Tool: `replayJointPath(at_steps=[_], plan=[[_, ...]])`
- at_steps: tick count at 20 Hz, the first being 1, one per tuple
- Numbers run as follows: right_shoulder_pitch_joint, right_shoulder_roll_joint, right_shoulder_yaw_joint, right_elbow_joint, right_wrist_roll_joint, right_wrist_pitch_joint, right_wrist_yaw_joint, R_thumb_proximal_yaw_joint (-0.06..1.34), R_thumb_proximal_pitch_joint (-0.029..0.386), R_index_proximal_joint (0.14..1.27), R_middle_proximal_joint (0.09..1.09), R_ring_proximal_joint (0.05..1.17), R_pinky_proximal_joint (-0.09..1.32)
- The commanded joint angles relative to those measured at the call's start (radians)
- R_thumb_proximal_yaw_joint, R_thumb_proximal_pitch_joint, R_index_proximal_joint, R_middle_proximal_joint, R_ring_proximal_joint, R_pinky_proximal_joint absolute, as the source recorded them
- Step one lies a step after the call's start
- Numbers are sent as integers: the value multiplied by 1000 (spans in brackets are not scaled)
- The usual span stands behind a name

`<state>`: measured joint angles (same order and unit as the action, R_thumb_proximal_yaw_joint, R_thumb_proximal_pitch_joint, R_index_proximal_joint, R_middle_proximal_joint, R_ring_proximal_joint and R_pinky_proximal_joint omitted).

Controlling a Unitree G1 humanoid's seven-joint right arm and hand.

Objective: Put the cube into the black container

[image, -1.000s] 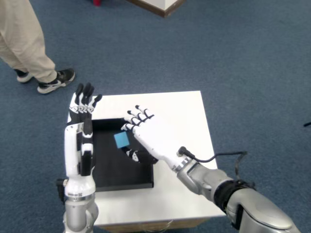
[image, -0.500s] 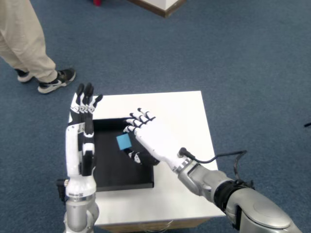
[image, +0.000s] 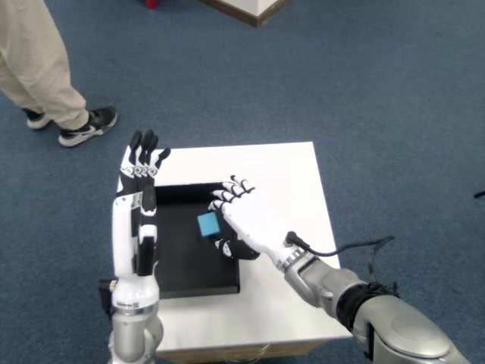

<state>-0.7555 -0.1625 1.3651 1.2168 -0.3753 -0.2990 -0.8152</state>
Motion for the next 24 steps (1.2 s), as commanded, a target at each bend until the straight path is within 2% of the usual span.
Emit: replayJointPath(at_steps=[1,10,11,12,13,14,17,24], plan=[[-46,-6,-2,1,41,10,-26,1205,186,1030,301,208,81],[-46,-1,59,-24,85,26,-47,1196,187,1011,301,205,74],[-47,-1,65,-27,90,27,-49,1127,186,903,299,206,74],[-46,-1,69,-28,91,29,-47,937,171,781,296,206,73],[-45,1,71,-27,89,33,-41,698,140,674,290,204,69],[-44,2,72,-23,87,38,-31,593,122,637,284,201,64],[-41,3,74,-15,90,44,-14,584,121,678,274,194,47],[-34,4,77,-5,107,43,-4,603,113,666,260,187,35]])
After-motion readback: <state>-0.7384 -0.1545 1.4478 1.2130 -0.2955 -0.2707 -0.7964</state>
